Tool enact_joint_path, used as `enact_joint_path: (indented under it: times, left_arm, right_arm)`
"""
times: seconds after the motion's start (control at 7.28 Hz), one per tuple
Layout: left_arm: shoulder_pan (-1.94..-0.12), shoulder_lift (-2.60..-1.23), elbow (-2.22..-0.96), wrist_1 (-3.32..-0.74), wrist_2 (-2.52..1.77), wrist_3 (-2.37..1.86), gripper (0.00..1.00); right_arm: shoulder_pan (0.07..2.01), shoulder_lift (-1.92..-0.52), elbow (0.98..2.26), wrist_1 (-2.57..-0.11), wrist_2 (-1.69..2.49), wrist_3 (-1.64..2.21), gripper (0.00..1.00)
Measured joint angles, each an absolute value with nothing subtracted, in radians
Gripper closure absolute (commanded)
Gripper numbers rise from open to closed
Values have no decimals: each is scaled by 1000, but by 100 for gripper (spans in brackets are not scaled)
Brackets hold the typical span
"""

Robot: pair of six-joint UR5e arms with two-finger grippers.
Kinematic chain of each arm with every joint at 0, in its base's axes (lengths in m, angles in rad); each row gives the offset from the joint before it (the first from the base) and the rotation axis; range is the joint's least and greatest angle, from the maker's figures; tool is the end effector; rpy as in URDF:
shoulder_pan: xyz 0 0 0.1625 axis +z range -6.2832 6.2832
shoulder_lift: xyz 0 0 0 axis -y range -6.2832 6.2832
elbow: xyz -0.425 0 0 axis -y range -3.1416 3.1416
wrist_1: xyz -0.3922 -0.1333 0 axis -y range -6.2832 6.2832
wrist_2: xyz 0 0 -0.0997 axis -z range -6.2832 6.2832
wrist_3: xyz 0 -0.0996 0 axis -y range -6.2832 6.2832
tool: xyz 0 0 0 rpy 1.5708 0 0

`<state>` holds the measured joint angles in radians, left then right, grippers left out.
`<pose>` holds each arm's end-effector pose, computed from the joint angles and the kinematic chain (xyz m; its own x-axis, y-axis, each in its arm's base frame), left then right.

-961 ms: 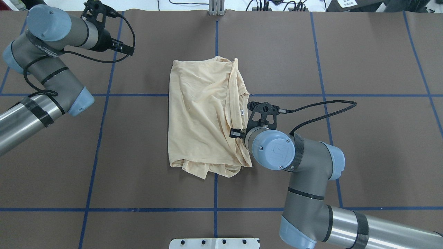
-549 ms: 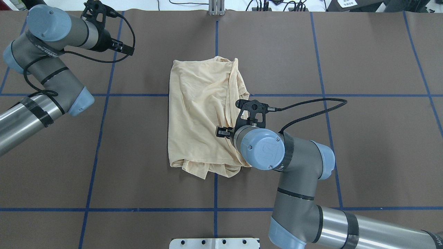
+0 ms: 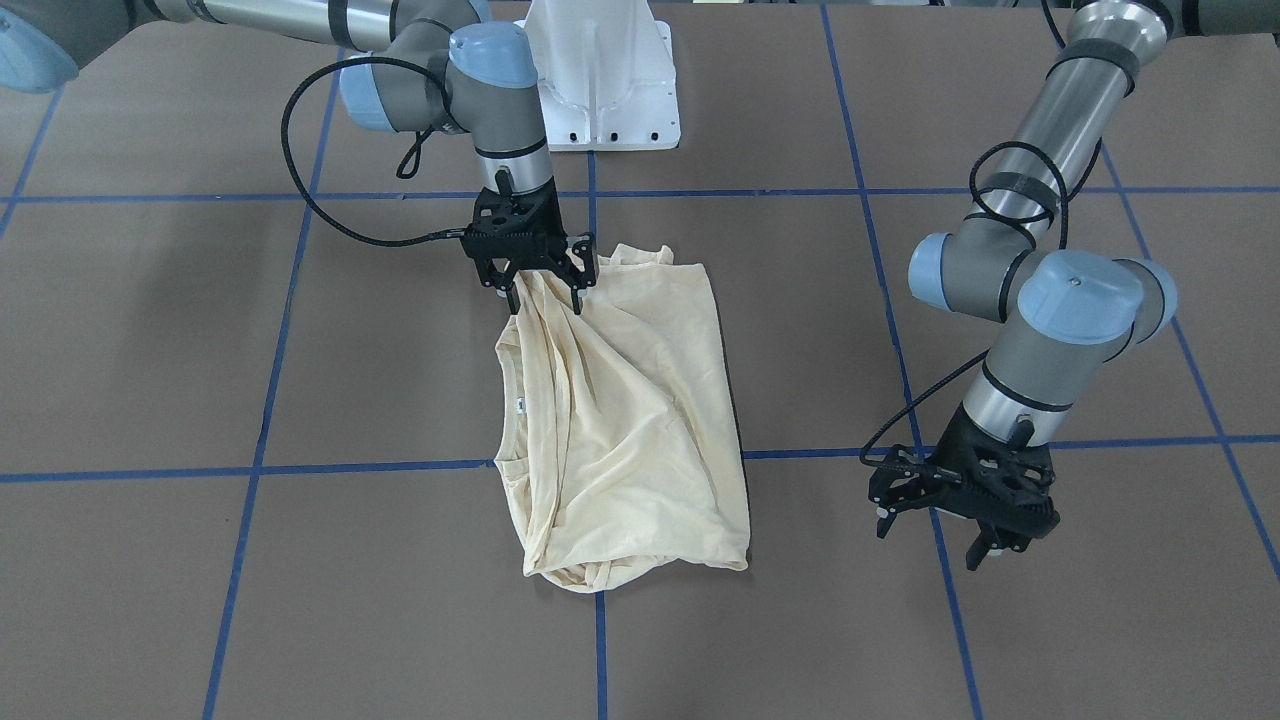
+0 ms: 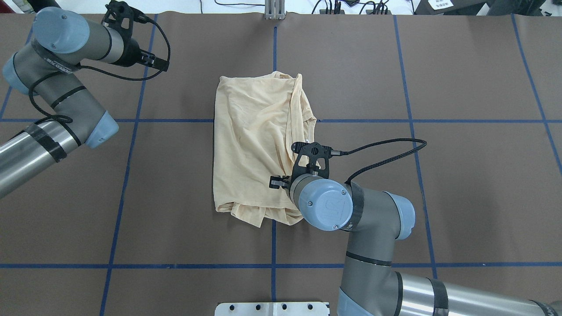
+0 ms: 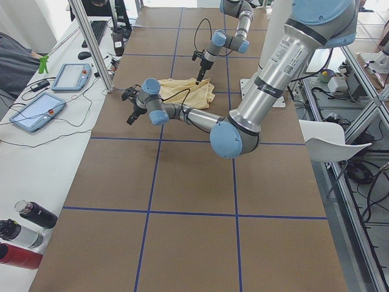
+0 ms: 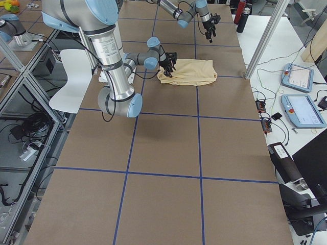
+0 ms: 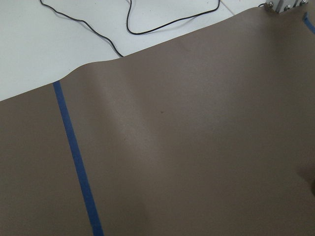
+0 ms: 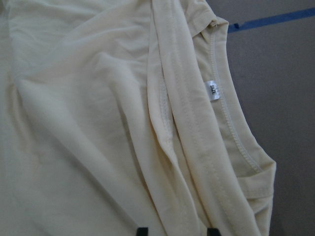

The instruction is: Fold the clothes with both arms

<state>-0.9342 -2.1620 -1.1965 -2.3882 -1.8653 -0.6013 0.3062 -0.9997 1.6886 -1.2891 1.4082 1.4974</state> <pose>0.3635 -0.6674 0.3940 0.6841 0.4020 -0.6086 0.1009 0.7742 0.6248 -0.5937 -0.3444 0.2440 0.5682 0.1038 0.8163 -0.3842 0.9107 0.1517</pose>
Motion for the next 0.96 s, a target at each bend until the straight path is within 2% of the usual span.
enact_joint_path:
  times: [0.41,0.96]
  left_arm:
    - [-934,-2161,-1197,-2388,-1865,-602,0]
    - [-934,-2161,-1196,-2388,-1865,-611,0]
  right_arm:
    - [303,-1008,1696,-1272,1411,1494,100]
    - [321,-1097,1781,-1270,1419,1454,100]
